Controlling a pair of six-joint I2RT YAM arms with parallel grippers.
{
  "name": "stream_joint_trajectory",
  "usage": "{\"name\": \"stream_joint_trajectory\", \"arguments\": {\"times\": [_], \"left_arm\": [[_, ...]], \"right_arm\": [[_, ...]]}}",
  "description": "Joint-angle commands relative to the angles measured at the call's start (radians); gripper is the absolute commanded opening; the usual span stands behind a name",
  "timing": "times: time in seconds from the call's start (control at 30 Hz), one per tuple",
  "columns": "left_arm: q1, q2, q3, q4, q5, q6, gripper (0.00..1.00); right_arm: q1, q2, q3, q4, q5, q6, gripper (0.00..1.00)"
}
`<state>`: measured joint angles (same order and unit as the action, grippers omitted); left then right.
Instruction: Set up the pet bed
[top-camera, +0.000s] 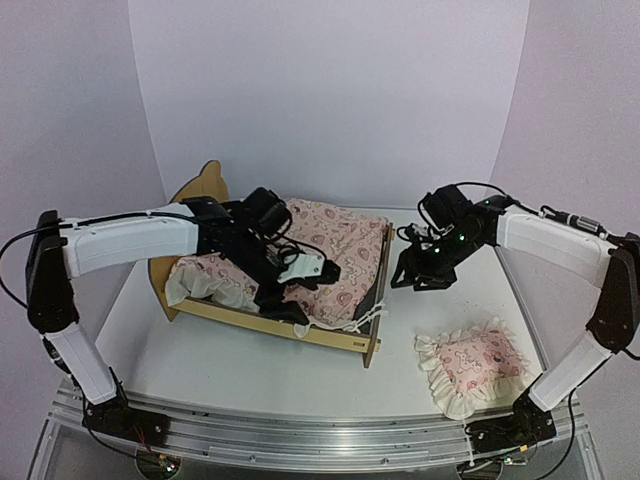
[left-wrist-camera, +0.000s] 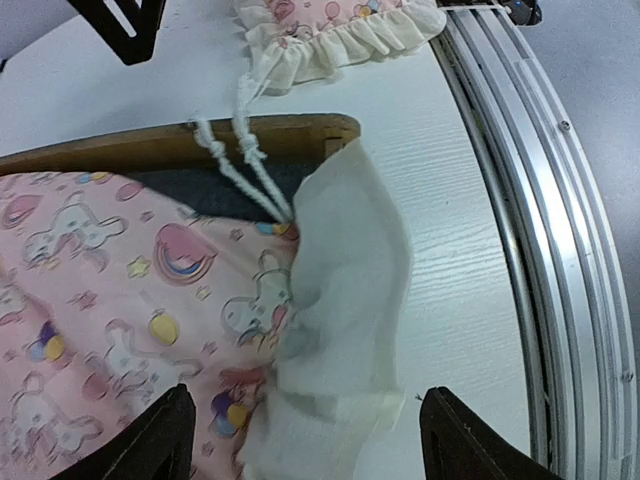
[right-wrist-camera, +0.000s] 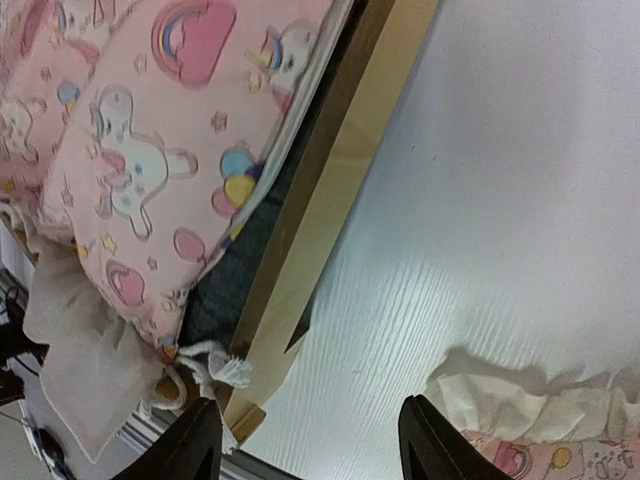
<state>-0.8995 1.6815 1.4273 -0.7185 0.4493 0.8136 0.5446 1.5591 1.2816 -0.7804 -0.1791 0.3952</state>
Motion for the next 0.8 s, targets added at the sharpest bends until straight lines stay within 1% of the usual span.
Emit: {"name": "stream_joint_trajectory", "arguments": {"times": [0.0, 0.07, 0.13, 0.2, 0.23, 0.27, 0.37, 0.43, 0.47, 0.5, 0.57, 0.6, 0.63, 0.77], "left_arm": [[-0.038, 0.100, 0.066, 0.137, 0.047, -0.079, 0.79], [-0.045, 0.140, 0.083, 0.148, 0.043, -0.087, 0.78], [-0.051, 0.171, 0.086, 0.153, 0.030, -0.088, 0.76], [-0.058, 0.187, 0.086, 0.153, 0.016, -0.087, 0.67], [-0.060, 0.189, 0.087, 0.151, 0.013, -0.087, 0.61], [-0.061, 0.188, 0.089, 0.147, 0.012, -0.087, 0.49], [-0.061, 0.176, 0.109, 0.139, 0.006, -0.103, 0.23], [-0.061, 0.172, 0.135, 0.129, -0.007, -0.137, 0.09], [-0.061, 0.172, 0.154, 0.120, -0.013, -0.154, 0.02], [-0.061, 0.172, 0.170, 0.112, -0.016, -0.166, 0.01], [-0.058, 0.166, 0.191, 0.103, -0.028, -0.188, 0.00], [-0.055, 0.161, 0.203, 0.098, -0.036, -0.197, 0.00], [-0.051, 0.155, 0.216, 0.093, -0.044, -0.207, 0.00], [-0.014, 0.122, 0.265, 0.088, -0.084, -0.240, 0.00]], "right_arm": [[0.081, 0.003, -0.059, 0.056, -0.110, 0.053, 0.62], [0.094, 0.004, -0.085, 0.093, -0.136, 0.081, 0.59], [0.098, 0.002, -0.120, 0.147, -0.155, 0.110, 0.55], [0.100, 0.005, -0.141, 0.188, -0.183, 0.131, 0.50], [0.101, 0.008, -0.147, 0.193, -0.188, 0.136, 0.47], [0.102, 0.012, -0.150, 0.195, -0.196, 0.140, 0.45], [0.101, 0.024, -0.153, 0.195, -0.235, 0.146, 0.38], [0.102, 0.025, -0.153, 0.195, -0.264, 0.148, 0.31], [0.102, 0.024, -0.152, 0.195, -0.272, 0.149, 0.25], [0.102, 0.024, -0.152, 0.194, -0.277, 0.151, 0.18], [0.101, 0.026, -0.147, 0.192, -0.289, 0.154, 0.06], [0.102, 0.024, -0.141, 0.188, -0.292, 0.160, 0.02], [0.102, 0.020, -0.134, 0.181, -0.295, 0.165, 0.00], [0.102, -0.026, -0.087, 0.102, -0.298, 0.157, 0.00]]}}
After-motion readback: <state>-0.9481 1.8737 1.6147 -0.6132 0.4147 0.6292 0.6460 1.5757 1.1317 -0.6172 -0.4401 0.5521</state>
